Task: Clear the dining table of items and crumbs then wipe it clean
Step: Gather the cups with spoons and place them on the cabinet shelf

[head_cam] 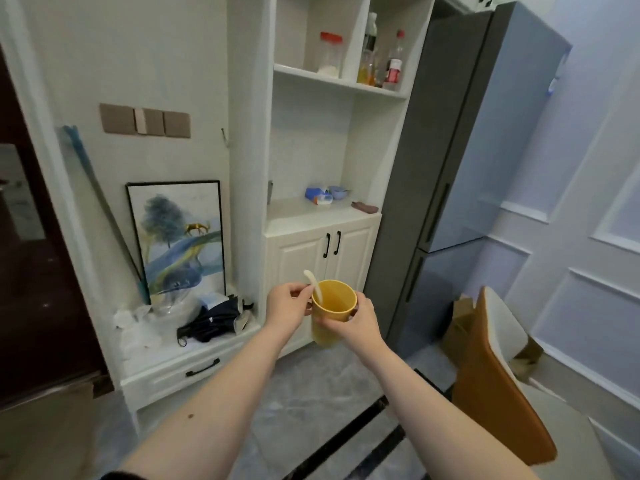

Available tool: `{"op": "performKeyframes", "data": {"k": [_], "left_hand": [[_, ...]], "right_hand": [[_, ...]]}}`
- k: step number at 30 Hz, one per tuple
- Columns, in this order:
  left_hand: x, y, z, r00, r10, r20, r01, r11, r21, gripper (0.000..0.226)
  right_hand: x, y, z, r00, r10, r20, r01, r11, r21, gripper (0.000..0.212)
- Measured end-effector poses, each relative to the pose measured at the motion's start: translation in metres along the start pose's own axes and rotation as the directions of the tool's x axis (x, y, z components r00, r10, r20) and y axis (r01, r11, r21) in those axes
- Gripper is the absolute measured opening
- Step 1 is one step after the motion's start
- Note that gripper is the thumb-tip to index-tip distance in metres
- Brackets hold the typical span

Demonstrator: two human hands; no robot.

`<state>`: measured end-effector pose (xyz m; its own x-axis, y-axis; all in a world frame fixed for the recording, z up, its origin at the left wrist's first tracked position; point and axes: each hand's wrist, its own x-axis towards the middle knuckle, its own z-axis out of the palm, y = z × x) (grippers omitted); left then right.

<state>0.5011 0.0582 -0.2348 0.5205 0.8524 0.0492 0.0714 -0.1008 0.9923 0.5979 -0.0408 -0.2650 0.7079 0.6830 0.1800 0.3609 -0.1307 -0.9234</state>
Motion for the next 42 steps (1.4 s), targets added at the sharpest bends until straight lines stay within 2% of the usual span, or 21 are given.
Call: {"op": "performKeyframes", "data": {"k": [2, 5, 10, 13, 16, 18, 21, 29, 34, 38, 42], "left_hand": [[0.057, 0.009, 0.014, 1.0, 0.02, 0.024, -0.02, 1.0, 0.006, 0.022], [0.134, 0.01, 0.042, 0.998, 0.036, 0.06, -0.04, 0.998, 0.053, 0.022], [0.265, -0.012, 0.088, 0.991, -0.014, 0.134, -0.004, 0.992, 0.129, 0.027], [0.334, -0.025, 0.116, 0.976, -0.027, 0.214, -0.018, 0.978, 0.206, 0.04], [0.407, -0.027, 0.144, 0.958, -0.019, 0.285, -0.044, 0.976, 0.212, 0.056], [0.454, -0.025, 0.154, 0.974, 0.018, 0.226, -0.075, 0.966, 0.246, 0.064], [0.516, -0.027, 0.161, 0.997, 0.067, 0.047, -0.077, 0.958, 0.278, 0.061], [0.67, -0.049, 0.152, 0.968, 0.05, -0.246, 0.024, 0.957, 0.289, 0.055], [0.753, -0.063, 0.133, 0.96, -0.041, -0.277, 0.117, 0.957, 0.265, 0.045], [0.793, -0.071, 0.117, 0.956, -0.136, -0.26, 0.222, 0.915, 0.338, 0.03], [0.822, -0.08, 0.11, 0.952, -0.18, -0.249, 0.259, 0.905, 0.337, 0.031]], "right_hand": [[0.054, 0.0, -0.001, 1.0, -0.005, -0.023, 0.005, 1.0, -0.014, 0.075], [0.128, 0.007, -0.008, 0.999, 0.014, -0.036, -0.014, 1.0, 0.002, 0.07], [0.264, 0.037, -0.019, 1.0, 0.022, -0.009, -0.022, 0.999, 0.044, 0.072], [0.351, 0.054, -0.026, 0.999, 0.034, 0.042, -0.037, 0.996, 0.084, 0.071], [0.443, 0.063, -0.027, 0.995, 0.021, 0.097, -0.032, 0.993, 0.113, 0.069], [0.499, 0.065, -0.022, 0.992, 0.001, 0.127, -0.016, 0.993, 0.119, 0.069], [0.572, 0.066, -0.001, 0.988, -0.009, 0.155, -0.011, 0.992, 0.129, 0.065], [0.737, 0.077, 0.084, 0.964, -0.059, 0.26, 0.034, 0.994, 0.1, 0.069], [0.813, 0.091, 0.139, 0.965, -0.058, 0.254, 0.036, 0.995, 0.093, 0.065], [0.852, 0.093, 0.168, 0.955, -0.033, 0.296, 0.028, 0.999, 0.021, 0.05], [0.889, 0.095, 0.189, 0.911, 0.0, 0.413, 0.016, 0.999, -0.037, 0.068]]}}
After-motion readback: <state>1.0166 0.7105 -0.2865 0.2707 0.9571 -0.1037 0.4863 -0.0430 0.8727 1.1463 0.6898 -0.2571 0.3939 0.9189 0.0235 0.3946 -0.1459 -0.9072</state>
